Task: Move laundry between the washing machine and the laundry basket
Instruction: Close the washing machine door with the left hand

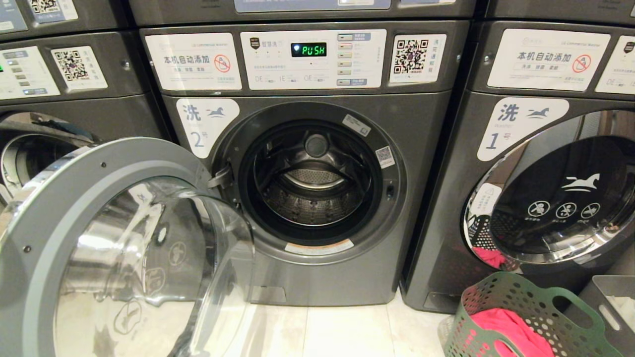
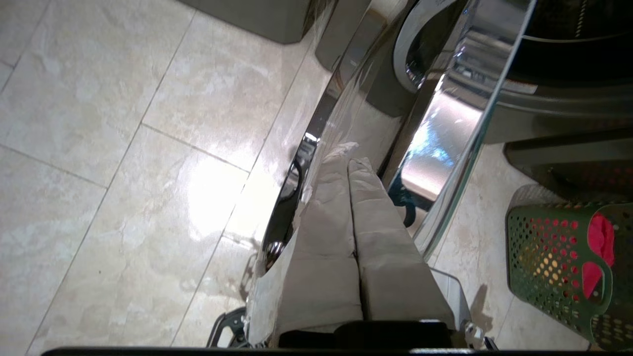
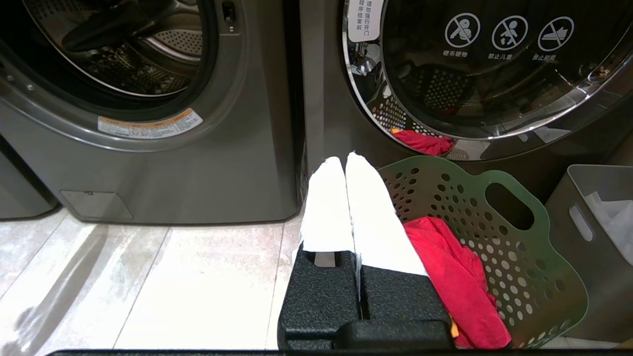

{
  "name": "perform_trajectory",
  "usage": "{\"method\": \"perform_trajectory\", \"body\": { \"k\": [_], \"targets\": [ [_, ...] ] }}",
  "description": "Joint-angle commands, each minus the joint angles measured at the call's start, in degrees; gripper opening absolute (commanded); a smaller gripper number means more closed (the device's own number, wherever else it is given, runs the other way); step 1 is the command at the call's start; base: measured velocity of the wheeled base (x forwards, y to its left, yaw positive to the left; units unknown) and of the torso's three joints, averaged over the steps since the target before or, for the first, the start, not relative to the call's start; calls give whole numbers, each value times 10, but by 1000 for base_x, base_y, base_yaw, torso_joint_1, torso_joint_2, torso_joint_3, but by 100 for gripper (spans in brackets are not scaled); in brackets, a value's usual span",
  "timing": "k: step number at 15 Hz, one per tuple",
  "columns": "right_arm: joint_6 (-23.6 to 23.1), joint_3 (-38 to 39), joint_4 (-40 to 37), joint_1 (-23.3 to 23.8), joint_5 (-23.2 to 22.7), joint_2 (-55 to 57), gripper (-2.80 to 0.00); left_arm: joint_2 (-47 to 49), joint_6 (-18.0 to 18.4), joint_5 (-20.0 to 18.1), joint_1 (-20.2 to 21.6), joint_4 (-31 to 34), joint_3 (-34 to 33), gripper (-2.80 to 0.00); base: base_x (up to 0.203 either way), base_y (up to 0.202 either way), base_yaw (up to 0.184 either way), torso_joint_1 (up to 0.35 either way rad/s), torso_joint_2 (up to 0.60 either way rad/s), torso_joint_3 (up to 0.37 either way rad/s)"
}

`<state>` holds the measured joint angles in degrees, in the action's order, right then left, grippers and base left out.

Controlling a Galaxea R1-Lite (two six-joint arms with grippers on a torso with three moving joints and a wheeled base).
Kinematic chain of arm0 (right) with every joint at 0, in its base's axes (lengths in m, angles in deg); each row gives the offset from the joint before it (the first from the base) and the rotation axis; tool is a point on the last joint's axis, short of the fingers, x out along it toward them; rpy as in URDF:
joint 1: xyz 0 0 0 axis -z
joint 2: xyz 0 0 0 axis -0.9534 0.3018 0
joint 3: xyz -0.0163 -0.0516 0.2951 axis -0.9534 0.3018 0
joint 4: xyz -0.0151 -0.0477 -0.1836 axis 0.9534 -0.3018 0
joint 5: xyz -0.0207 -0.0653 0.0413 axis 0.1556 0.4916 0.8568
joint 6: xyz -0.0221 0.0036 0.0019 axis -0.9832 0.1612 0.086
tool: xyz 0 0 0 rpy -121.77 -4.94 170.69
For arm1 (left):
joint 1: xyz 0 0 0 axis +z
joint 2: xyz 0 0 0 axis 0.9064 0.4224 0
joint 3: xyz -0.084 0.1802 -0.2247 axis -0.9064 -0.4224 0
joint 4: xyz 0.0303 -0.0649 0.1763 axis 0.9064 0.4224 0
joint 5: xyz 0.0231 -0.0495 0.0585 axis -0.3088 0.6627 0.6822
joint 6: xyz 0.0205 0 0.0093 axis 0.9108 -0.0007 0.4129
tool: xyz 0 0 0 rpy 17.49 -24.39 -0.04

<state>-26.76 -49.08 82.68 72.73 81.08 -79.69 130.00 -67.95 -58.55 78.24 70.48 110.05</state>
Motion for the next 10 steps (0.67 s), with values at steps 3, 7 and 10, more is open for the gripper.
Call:
{"method": "perform_trajectory", "body": {
  "k": [3,7,10],
  "targets": [
    [1,0,0,0,0,1,-280,8,-2,-38,-6,13,-34,-280,0,0,0,0,0,0],
    [1,0,0,0,0,1,-280,8,-3,-50,-61,14,-40,-280,0,0,0,0,0,0],
    [1,0,0,0,0,1,-280,16,-28,-51,-140,10,-39,-280,0,0,0,0,0,0]
  ]
}}
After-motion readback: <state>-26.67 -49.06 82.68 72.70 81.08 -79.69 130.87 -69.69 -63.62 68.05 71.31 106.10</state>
